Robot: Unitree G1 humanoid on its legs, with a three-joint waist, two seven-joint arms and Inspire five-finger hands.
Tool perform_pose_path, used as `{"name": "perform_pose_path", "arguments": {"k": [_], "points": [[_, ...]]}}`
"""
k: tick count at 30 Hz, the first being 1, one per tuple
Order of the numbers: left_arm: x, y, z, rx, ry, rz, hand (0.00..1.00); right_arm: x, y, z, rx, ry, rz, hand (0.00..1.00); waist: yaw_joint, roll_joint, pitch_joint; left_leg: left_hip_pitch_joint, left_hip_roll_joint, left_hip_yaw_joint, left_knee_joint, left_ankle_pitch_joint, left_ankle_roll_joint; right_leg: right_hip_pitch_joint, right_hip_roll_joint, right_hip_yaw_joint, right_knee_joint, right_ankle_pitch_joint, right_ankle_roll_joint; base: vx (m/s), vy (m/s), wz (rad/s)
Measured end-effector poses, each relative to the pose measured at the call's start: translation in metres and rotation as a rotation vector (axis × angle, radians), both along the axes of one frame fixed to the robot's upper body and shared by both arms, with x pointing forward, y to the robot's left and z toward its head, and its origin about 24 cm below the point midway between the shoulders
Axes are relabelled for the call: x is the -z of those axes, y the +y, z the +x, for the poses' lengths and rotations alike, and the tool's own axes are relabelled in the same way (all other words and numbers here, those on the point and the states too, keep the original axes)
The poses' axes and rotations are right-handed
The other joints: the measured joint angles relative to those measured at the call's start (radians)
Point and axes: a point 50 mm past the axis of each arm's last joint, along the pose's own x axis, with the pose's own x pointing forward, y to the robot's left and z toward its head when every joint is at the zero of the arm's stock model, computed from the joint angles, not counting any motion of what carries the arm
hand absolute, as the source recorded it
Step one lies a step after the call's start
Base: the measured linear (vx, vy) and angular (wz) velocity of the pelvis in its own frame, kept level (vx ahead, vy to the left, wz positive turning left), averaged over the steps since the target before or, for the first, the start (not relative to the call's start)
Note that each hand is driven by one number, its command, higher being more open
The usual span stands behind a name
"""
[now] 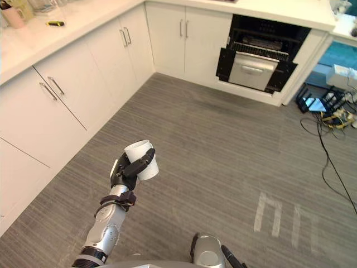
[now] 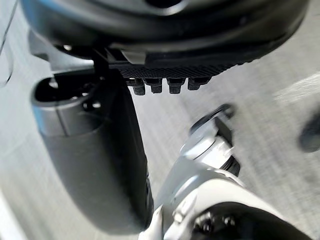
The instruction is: Walk over to the sink, pick up the cup, carry it to the dishwasher, place the cup inside the dishwasher, then close the dishwasher door
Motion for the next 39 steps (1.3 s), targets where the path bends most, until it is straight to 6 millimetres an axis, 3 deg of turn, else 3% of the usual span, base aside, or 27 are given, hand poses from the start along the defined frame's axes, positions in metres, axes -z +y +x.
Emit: {"name": "perform_pose_path", "arguments": {"k": [1, 3, 5, 6, 8, 9, 10, 11, 15, 16, 18, 19, 20, 21, 23, 25, 26, 28, 29, 30, 31, 32, 33, 34, 35, 37, 39], "points": [[-0.008, 0.005, 0.001, -0.009, -0.036, 0.042, 0.00, -0.002, -0.003, 0.008, -0.010, -0.047, -0.018, 1.00, 0.010, -0.001, 0.006, -0.046, 0.037, 0.002, 0.109, 0.108, 0.010, 0.057, 0.021, 0.006, -0.044, -0.012, -0.010, 0.50, -0.068, -0.20], [-0.020, 0.012, 0.005, -0.012, -0.092, 0.109, 0.00, -0.010, -0.012, 0.039, -0.028, -0.172, -0.061, 1.00, 0.023, -0.004, 0.018, -0.124, 0.045, 0.048, 0.187, -0.033, 0.052, 0.163, 0.025, 0.029, -0.124, -0.010, 0.005, 0.51, -0.064, -0.34], [-0.026, 0.017, 0.005, -0.021, -0.116, 0.142, 0.00, -0.024, -0.017, 0.074, -0.080, -0.307, -0.105, 1.00, 0.051, -0.015, 0.025, -0.171, 0.013, 0.122, 0.106, -0.117, 0.075, 0.242, 0.008, 0.059, -0.201, -0.001, 0.019, 0.53, 0.001, -0.57], [-0.034, 0.022, 0.003, -0.048, -0.152, 0.153, 0.00, -0.045, -0.021, 0.118, -0.180, -0.473, -0.177, 1.00, 0.058, -0.027, 0.032, -0.218, -0.058, 0.178, -0.143, -0.131, 0.072, 0.285, -0.027, 0.082, -0.239, 0.001, 0.024, 0.53, 0.049, -0.63], [-0.039, 0.022, 0.002, -0.061, -0.174, 0.168, 0.00, -0.064, -0.024, 0.151, -0.270, -0.597, -0.232, 1.00, 0.077, -0.015, 0.027, -0.219, -0.143, 0.188, -0.543, -0.033, 0.051, 0.306, -0.047, 0.108, -0.239, -0.002, 0.038, 0.59, 0.134, -0.67], [-0.037, 0.022, -0.004, -0.066, -0.171, 0.184, 0.00, -0.077, -0.027, 0.168, -0.318, -0.666, -0.267, 1.00, 0.099, 0.027, 0.008, -0.184, -0.165, 0.182, -0.865, 0.221, 0.064, 0.350, -0.019, 0.135, -0.237, -0.022, 0.086, 0.59, 0.184, -0.70], [-0.036, 0.025, -0.007, -0.074, -0.170, 0.196, 0.00, -0.078, -0.023, 0.172, -0.326, -0.684, -0.264, 1.00, 0.109, 0.042, -0.001, -0.167, -0.149, 0.172, -0.857, 0.352, 0.137, 0.378, -0.014, 0.147, -0.234, -0.042, 0.113, 0.60, 0.183, -0.39], [-0.036, 0.033, -0.005, -0.103, -0.167, 0.222, 0.00, -0.076, -0.008, 0.180, -0.314, -0.713, -0.223, 1.00, 0.094, -0.012, 0.007, -0.173, -0.179, 0.175, -0.789, 0.294, 0.171, 0.400, -0.035, 0.163, -0.243, -0.065, 0.106, 0.49, 0.134, 0.00], [-0.029, 0.043, -0.011, -0.205, -0.126, 0.207, 0.00, -0.075, -0.005, 0.179, -0.310, -0.714, -0.206, 1.00, 0.100, -0.023, 0.020, -0.191, -0.160, 0.173, -0.534, 0.073, 0.143, 0.400, -0.047, 0.184, -0.149, -0.012, 0.108, 0.40, 0.102, -0.05], [-0.030, 0.046, -0.014, -0.222, -0.133, 0.216, 0.00, -0.072, -0.007, 0.174, -0.300, -0.695, -0.203, 1.00, 0.102, -0.030, 0.016, -0.190, -0.165, 0.176, -0.487, 0.007, 0.133, 0.357, -0.072, 0.179, -0.023, 0.001, 0.125, 0.39, 0.128, -0.04], [-0.034, 0.050, -0.018, -0.234, -0.154, 0.249, 0.00, -0.070, -0.008, 0.168, -0.280, -0.677, -0.189, 1.00, 0.096, -0.063, 0.012, -0.164, -0.210, 0.192, -0.488, -0.047, 0.140, 0.250, -0.152, 0.175, 0.211, 0.074, 0.180, 0.36, 0.103, 0.04], [-0.037, 0.049, -0.019, -0.231, -0.166, 0.271, 0.00, -0.067, -0.008, 0.164, -0.255, -0.661, -0.186, 1.00, 0.090, -0.077, 0.014, -0.131, -0.248, 0.197, -0.514, -0.068, 0.149, 0.186, -0.204, 0.175, 0.340, 0.193, 0.208, 0.43, 0.089, 0.17], [-0.039, 0.048, -0.022, -0.224, -0.175, 0.291, 0.00, -0.065, -0.007, 0.160, -0.242, -0.644, -0.184, 1.00, 0.074, -0.077, 0.013, -0.082, -0.274, 0.188, -0.560, -0.077, 0.159, 0.136, -0.236, 0.175, 0.434, 0.340, 0.189, 0.52, 0.095, 0.14], [-0.040, 0.047, -0.023, -0.220, -0.185, 0.302, 0.00, -0.064, -0.005, 0.159, -0.240, -0.642, -0.179, 1.00, 0.069, -0.076, 0.013, -0.059, -0.281, 0.184, -0.578, -0.083, 0.164, 0.101, -0.245, 0.175, 0.498, 0.317, 0.174, 0.43, 0.040, 0.11], [-0.044, 0.043, -0.023, -0.215, -0.211, 0.314, 0.00, -0.059, 0.011, 0.154, -0.244, -0.636, -0.135, 1.00, 0.043, -0.067, 0.019, 0.055, -0.281, 0.152, -0.638, -0.115, 0.150, -0.047, -0.223, 0.150, 0.657, 0.127, 0.076, 0.42, -0.026, 0.22], [-0.046, 0.033, -0.020, -0.173, -0.235, 0.312, 0.00, -0.063, 0.021, 0.150, -0.264, -0.664, -0.119, 1.00, 0.019, -0.055, 0.026, 0.154, -0.264, 0.115, -0.688, -0.134, 0.124, -0.139, -0.178, 0.118, 0.559, 0.045, 0.046, 0.42, -0.118, 0.44], [-0.048, 0.026, -0.018, -0.141, -0.258, 0.311, 0.00, -0.069, 0.022, 0.150, -0.277, -0.698, -0.125, 1.00, 0.014, -0.034, 0.034, 0.205, -0.234, 0.104, -0.697, -0.156, 0.101, -0.193, -0.142, 0.092, 0.382, 0.035, 0.052, 0.51, -0.193, 0.33], [-0.054, 0.020, -0.013, -0.093, -0.304, 0.336, 0.00, -0.077, 0.024, 0.153, -0.286, -0.750, -0.131, 1.00, 0.013, -0.024, 0.039, 0.263, -0.203, 0.098, -0.696, -0.198, 0.052, -0.253, -0.111, 0.049, 0.047, 0.119, 0.088, 0.55, -0.230, 0.13], [-0.055, 0.021, -0.011, -0.075, -0.319, 0.359, 0.00, -0.081, 0.023, 0.155, -0.291, -0.774, -0.137, 1.00, 0.011, -0.040, 0.032, 0.309, -0.200, 0.098, -0.699, -0.232, 0.025, -0.269, -0.100, 0.022, -0.145, 0.212, 0.096, 0.52, -0.230, 0.10], [-0.055, 0.022, -0.011, -0.070, -0.317, 0.367, 0.00, -0.082, 0.022, 0.154, -0.289, -0.784, -0.144, 1.00, 0.008, -0.049, 0.027, 0.337, -0.202, 0.096, -0.699, -0.254, 0.009, -0.271, -0.099, 0.014, -0.208, 0.242, 0.098, 0.61, -0.262, 0.20], [-0.052, 0.021, -0.012, -0.069, -0.304, 0.362, 0.00, -0.087, 0.016, 0.151, -0.288, -0.803, -0.162, 1.00, -0.006, -0.044, 0.020, 0.390, -0.194, 0.079, -0.687, -0.307, -0.011, -0.274, -0.092, 0.031, -0.166, 0.343, 0.054, 0.52, -0.211, 0.17], [-0.049, 0.019, -0.012, -0.071, -0.294, 0.348, 0.00, -0.088, 0.012, 0.149, -0.291, -0.803, -0.176, 1.00, -0.008, -0.025, 0.009, 0.408, -0.177, 0.079, -0.686, -0.321, -0.001, -0.286, -0.081, 0.041, -0.115, 0.350, 0.048, 0.68, -0.256, 0.14], [-0.050, 0.011, -0.011, -0.060, -0.300, 0.318, 0.00, -0.094, 0.005, 0.150, -0.282, -0.822, -0.201, 1.00, -0.005, 0.011, -0.009, 0.415, -0.138, 0.077, -0.643, -0.321, 0.006, -0.308, -0.048, 0.057, -0.024, 0.324, 0.007, 0.65, -0.270, 0.03], [-0.050, 0.006, -0.010, -0.049, -0.307, 0.310, 0.00, -0.098, 0.002, 0.151, -0.268, -0.839, -0.210, 1.00, -0.006, 0.020, -0.010, 0.408, -0.120, 0.073, -0.607, -0.315, 0.011, -0.309, -0.034, 0.058, 0.000, 0.309, -0.016, 0.63, -0.279, 0.00], [-0.051, 0.001, -0.009, -0.032, -0.315, 0.298, 0.00, -0.104, 0.000, 0.153, -0.249, -0.868, -0.217, 1.00, -0.006, 0.032, -0.014, 0.387, -0.090, 0.068, -0.533, -0.294, 0.007, -0.305, -0.021, 0.042, 0.030, 0.273, -0.039, 0.70, -0.319, -0.02], [-0.052, -0.012, -0.009, 0.011, -0.329, 0.310, 0.00, -0.120, 0.001, 0.157, -0.213, -0.946, -0.232, 1.00, -0.006, 0.037, -0.008, 0.297, -0.012, 0.043, -0.255, -0.128, -0.029, -0.239, 0.001, 0.020, 0.068, 0.181, -0.052, 0.56, -0.231, -0.04], [-0.053, -0.021, -0.010, 0.042, -0.337, 0.320, 0.00, -0.134, -0.001, 0.156, -0.200, -1.015, -0.276, 1.00, 0.001, 0.042, -0.009, 0.208, 0.030, -0.018, -0.029, 0.142, -0.096, -0.157, 0.030, 0.033, 0.062, 0.111, -0.061, 0.49, -0.146, -0.20]]}}
